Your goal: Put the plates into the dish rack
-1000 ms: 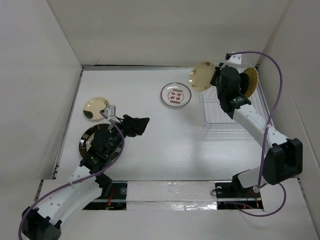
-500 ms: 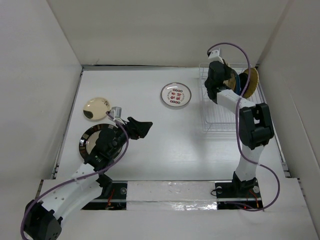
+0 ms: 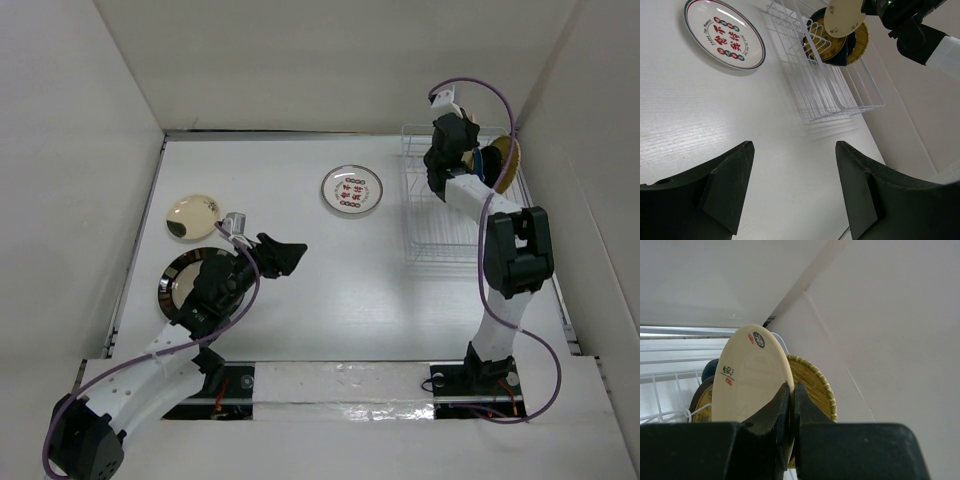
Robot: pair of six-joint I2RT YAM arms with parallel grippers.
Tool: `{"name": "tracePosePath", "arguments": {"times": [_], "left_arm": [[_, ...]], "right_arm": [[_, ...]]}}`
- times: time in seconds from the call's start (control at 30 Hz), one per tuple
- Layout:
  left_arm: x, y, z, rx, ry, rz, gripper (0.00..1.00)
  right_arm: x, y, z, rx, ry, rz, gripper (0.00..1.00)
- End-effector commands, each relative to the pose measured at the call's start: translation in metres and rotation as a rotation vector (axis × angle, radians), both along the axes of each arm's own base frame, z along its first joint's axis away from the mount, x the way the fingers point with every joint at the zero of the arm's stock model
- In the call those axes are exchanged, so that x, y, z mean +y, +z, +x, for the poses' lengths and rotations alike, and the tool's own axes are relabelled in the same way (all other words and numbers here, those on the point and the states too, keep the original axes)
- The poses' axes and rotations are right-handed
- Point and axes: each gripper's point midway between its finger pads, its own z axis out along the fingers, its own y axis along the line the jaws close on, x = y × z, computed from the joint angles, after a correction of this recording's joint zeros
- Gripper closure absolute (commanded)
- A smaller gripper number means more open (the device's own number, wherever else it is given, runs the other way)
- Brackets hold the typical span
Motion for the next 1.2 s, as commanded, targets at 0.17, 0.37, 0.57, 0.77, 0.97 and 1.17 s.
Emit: {"name": "tracePosePath", "arguments": {"times": [0.17, 0.37, 0.57, 0.77, 0.97, 1.17], "left_arm": [[-0.006, 0.014, 0.0, -0.045, -0.027, -0.036, 0.38], [-0.007, 0.012, 0.001, -0.035, -0.026, -0.035, 0.38], [-0.007, 0.014, 0.003, -0.026, -0.016, -0.041, 0.44], [-0.002, 0.021, 0.015, -0.015, 0.042, 0.001, 1.0], [0.003, 0.018, 0.038, 0.032, 0.173, 0.095, 1.0], [0.008, -0.011, 0.074, 0.154, 0.323, 0.173, 1.0]], "right_arm": [[0.003, -0.001, 0.003, -0.05, 0.07, 0.08, 1.0], [0.017, -0.049, 0.009, 0.027, 0.116, 0.143, 1.0], [0.034, -0.061, -0.002, -0.013, 0.112, 0.249, 0.61], [0.066, -0.027, -0.018, -0.119, 0.175, 0.477, 0.11], [0.114, 0.023, -0.066, -0.254, 0.349, 0.827, 0.21], [0.212, 0.035, -0.134, -0.132, 0.784, 1.21, 1.0]]}}
